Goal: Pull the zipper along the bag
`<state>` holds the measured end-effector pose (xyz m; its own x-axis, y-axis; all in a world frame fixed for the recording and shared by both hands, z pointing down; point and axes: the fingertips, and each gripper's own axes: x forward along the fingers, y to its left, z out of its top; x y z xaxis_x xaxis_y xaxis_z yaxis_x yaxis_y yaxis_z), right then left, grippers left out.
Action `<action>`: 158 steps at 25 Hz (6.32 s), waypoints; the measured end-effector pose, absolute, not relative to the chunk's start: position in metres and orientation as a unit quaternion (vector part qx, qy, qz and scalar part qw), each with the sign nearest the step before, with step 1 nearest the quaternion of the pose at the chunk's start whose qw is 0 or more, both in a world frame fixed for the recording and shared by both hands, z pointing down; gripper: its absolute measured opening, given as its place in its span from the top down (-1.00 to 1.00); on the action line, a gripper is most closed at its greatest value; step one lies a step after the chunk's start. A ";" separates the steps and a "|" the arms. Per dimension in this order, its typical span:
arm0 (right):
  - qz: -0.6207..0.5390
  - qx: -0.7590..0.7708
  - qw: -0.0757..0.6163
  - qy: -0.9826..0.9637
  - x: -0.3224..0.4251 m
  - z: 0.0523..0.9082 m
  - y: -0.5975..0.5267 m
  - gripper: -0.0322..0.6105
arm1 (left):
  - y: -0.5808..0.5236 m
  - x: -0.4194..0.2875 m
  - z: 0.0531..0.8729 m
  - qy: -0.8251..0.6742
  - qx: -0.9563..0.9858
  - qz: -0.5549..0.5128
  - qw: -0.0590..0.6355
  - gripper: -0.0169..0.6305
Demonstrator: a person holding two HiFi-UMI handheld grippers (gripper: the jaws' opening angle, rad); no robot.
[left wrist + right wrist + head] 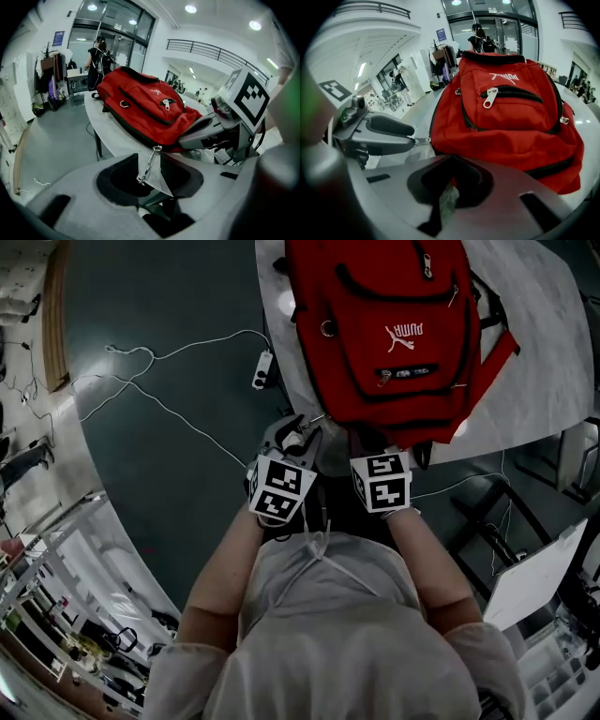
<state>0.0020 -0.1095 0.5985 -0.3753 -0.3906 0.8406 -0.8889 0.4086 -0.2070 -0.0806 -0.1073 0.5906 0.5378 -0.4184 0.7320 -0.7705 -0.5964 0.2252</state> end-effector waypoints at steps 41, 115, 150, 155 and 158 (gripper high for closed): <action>0.381 0.260 0.441 -0.770 -0.006 0.604 -0.107 0.82 | -0.125 -0.083 0.613 -0.356 0.793 0.416 0.268 0.86; 0.402 0.202 0.475 -0.757 -0.016 0.607 -0.109 0.82 | -0.271 -0.135 0.550 -0.449 0.812 0.316 0.200 0.37; 0.050 0.466 0.106 -0.877 -0.036 0.243 -0.194 0.82 | -0.186 -0.127 0.235 -0.524 0.850 0.019 0.059 0.89; 0.057 0.454 0.089 -0.885 -0.035 0.241 -0.194 0.82 | -0.185 -0.120 0.226 -0.517 0.855 0.010 0.051 0.89; 0.066 0.441 0.078 -0.892 -0.037 0.241 -0.191 0.82 | -0.186 -0.118 0.227 -0.514 0.856 0.018 0.045 0.89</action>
<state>-0.0370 -0.1915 0.2406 -0.5991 -0.7761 0.1969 -0.7966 0.6025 -0.0491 -0.1179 -0.1863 0.2271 0.4704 -0.8791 0.0767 -0.8823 -0.4669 0.0596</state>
